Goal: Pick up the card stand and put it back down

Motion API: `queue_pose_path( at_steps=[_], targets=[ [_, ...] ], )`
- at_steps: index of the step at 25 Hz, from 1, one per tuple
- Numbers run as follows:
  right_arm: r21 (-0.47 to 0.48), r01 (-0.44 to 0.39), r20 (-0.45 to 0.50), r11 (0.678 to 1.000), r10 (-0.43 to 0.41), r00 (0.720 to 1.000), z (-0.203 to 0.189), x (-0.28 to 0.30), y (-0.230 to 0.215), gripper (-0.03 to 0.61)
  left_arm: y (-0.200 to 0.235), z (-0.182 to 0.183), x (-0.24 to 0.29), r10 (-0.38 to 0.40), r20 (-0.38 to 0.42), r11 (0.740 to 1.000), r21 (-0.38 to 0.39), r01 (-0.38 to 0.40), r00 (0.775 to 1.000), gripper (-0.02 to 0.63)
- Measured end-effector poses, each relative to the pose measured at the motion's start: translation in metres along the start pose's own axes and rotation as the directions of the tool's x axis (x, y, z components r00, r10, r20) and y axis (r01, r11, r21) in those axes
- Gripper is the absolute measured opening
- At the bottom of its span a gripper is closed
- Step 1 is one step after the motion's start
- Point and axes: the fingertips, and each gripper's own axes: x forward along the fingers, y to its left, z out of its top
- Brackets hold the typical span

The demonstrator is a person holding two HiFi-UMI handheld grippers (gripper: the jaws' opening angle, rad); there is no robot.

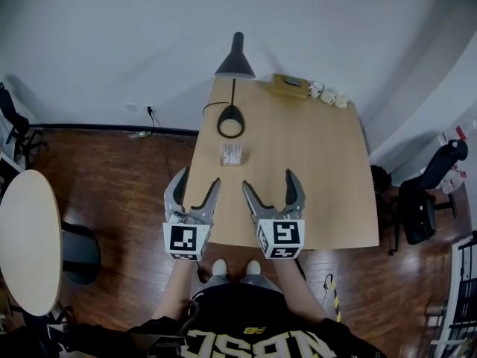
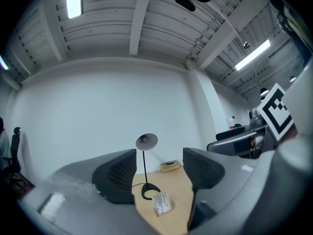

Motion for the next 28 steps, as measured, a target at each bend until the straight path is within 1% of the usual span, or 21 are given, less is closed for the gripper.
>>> queue_pose_path(
  at_steps=[3,5,8,10,12,15,17,19,21,22,25,28],
  targets=[
    [0.032,0.024,-0.012,0.999,-0.023,1.000,-0.007,-0.024,0.004,0.460,-0.008,-0.007,-0.010,-0.030,-0.005,0.999,-0.011,0.030,1.000,0.301],
    [0.014,0.028,-0.018,1.000,-0.028,0.999,-0.011,-0.041,-0.001,0.460,-0.018,-0.009,-0.013,-0.039,-0.005,0.999,-0.015,0.039,0.999,0.301],
    [0.015,0.015,-0.014,1.000,-0.015,1.000,-0.018,-0.073,-0.007,0.460,-0.043,-0.010,-0.035,-0.025,-0.017,1.000,-0.014,0.024,1.000,0.301],
    [0.021,-0.001,0.001,1.000,0.001,1.000,-0.020,-0.090,-0.008,0.460,-0.059,-0.006,-0.051,-0.009,-0.024,1.000,0.003,0.009,1.000,0.300],
    [0.029,-0.015,-0.005,0.999,0.016,1.000,-0.026,-0.113,-0.007,0.460,-0.079,-0.004,-0.071,0.005,-0.051,1.000,0.003,-0.005,0.999,0.299],
    [0.061,-0.029,-0.028,0.998,0.031,0.999,-0.043,-0.156,-0.002,0.459,-0.114,-0.004,-0.107,0.014,-0.085,1.000,-0.015,-0.015,0.996,0.290],
    [0.104,-0.040,-0.058,0.994,0.046,0.997,-0.060,-0.173,0.002,0.459,-0.130,-0.009,-0.119,0.021,-0.110,0.999,-0.022,-0.023,0.994,0.278],
    [0.139,-0.053,-0.068,0.989,0.063,0.996,-0.066,-0.188,0.007,0.455,-0.142,-0.010,-0.132,0.016,-0.129,1.000,0.007,-0.016,0.991,0.278],
    [0.114,-0.057,-0.043,0.992,0.062,0.997,-0.055,-0.200,0.010,0.403,-0.148,-0.002,-0.142,0.014,-0.120,0.999,0.039,-0.009,0.993,0.278],
    [0.089,-0.049,-0.027,0.995,0.052,0.998,-0.048,-0.202,0.009,0.388,-0.147,0.003,-0.143,0.011,-0.102,0.999,0.037,-0.007,0.995,0.278],
    [0.052,-0.016,-0.014,0.998,0.017,1.000,-0.033,-0.200,0.002,0.387,-0.141,0.013,-0.143,0.013,-0.065,1.000,0.025,-0.011,0.998,0.278],
    [0.026,-0.009,-0.010,1.000,0.009,1.000,-0.022,-0.203,0.007,0.387,-0.126,0.020,-0.157,0.043,-0.044,0.999,0.030,-0.042,0.998,0.277]
  ],
)
